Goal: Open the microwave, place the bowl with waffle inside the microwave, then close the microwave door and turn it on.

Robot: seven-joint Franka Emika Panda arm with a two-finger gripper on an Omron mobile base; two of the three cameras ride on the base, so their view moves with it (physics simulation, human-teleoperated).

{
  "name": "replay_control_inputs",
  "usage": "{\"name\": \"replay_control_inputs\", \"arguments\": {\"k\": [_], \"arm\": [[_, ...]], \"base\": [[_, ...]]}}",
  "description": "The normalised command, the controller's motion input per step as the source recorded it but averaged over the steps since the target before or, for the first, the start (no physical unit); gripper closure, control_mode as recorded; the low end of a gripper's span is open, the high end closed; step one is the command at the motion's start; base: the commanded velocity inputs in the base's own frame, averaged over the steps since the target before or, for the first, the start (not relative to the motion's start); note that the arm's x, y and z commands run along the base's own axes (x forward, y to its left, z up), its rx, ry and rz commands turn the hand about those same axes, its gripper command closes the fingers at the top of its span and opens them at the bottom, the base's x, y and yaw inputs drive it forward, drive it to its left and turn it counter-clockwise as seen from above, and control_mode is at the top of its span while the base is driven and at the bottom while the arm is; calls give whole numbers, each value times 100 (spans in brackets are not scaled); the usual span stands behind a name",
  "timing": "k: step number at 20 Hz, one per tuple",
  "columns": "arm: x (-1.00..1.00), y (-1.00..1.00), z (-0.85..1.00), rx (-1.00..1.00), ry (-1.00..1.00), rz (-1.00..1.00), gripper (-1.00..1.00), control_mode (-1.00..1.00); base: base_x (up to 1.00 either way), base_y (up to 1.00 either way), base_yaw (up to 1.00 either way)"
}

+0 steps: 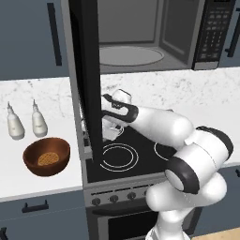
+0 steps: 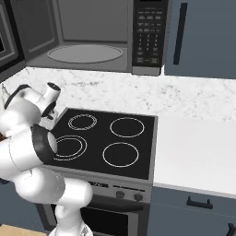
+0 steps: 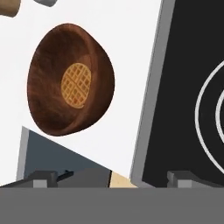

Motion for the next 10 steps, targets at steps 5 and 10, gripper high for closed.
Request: {"name": "replay_control_inputs", "arguments": {"k": [5,10], "arm": [[9,33,-33,0,0,0,-100,-100],[28,36,-45,-1,0,0,-100,-100]], "base": [[0,0,0],[0,0,0]]}}
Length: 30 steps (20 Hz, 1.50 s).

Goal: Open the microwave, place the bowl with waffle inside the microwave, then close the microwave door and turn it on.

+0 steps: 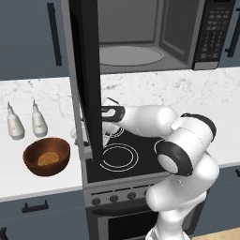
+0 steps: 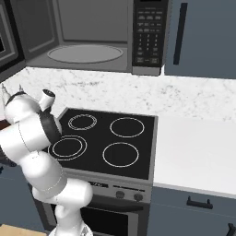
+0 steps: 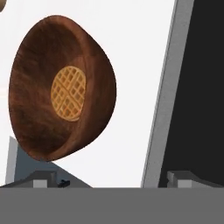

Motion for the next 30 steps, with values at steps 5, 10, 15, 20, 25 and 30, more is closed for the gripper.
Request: {"name": "replay_control_inputs", "arguments": {"k": [5,10,15,20,25,30], "arm": [[16,37,-26,-2,0,-2,-100,-100],[12,35,-31,-5,0,-2,-100,-100],[13,22,-15,-1,-1,-4,-100,-100],[15,25,-14,-1,0,-4,-100,-100],[15,28,-27,-3,0,-4,-100,-100],[11,9,-11,0,1,-2,100,-100]], "base": [[0,0,0],[0,0,0],[0,0,0],[0,0,0],[0,0,0],[0,0,0]]}}
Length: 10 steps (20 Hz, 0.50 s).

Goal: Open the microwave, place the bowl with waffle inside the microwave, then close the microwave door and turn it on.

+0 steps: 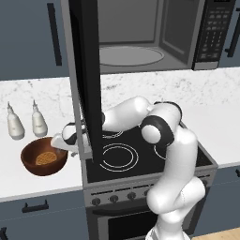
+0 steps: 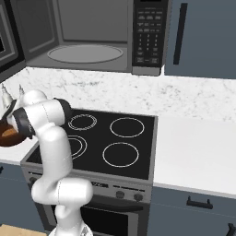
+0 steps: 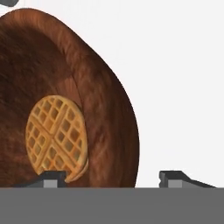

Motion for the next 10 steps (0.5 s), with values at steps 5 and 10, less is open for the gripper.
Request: {"name": "replay_control_inputs", "arguments": {"k": [5,10], "arm": [[0,0,0,0,0,0,100,-100],[-8,-9,5,0,0,-6,100,-100]], "base": [[0,0,0],[0,0,0]]}}
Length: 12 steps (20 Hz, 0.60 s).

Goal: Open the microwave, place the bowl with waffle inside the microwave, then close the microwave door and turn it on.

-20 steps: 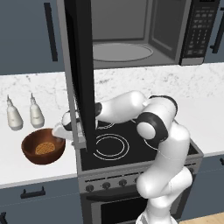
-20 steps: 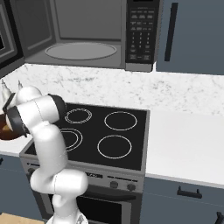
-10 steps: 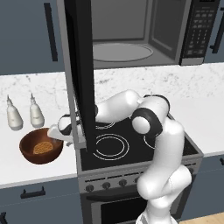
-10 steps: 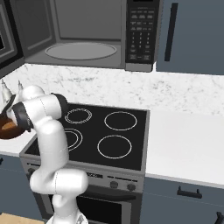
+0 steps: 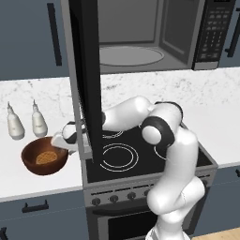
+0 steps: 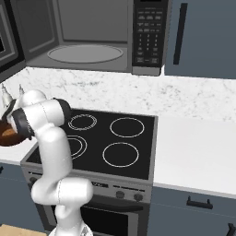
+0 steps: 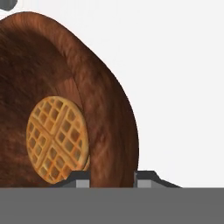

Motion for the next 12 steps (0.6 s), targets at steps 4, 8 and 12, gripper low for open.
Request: {"name": "replay_control_inputs", "arguments": {"k": [4,8,12], "arm": [[-13,-73,42,0,0,-18,100,-100],[-29,-95,75,0,-3,-7,100,-100],[-61,-99,88,0,-17,0,100,-100]], "base": [[0,0,0],[0,0,0],[0,0,0]]}}
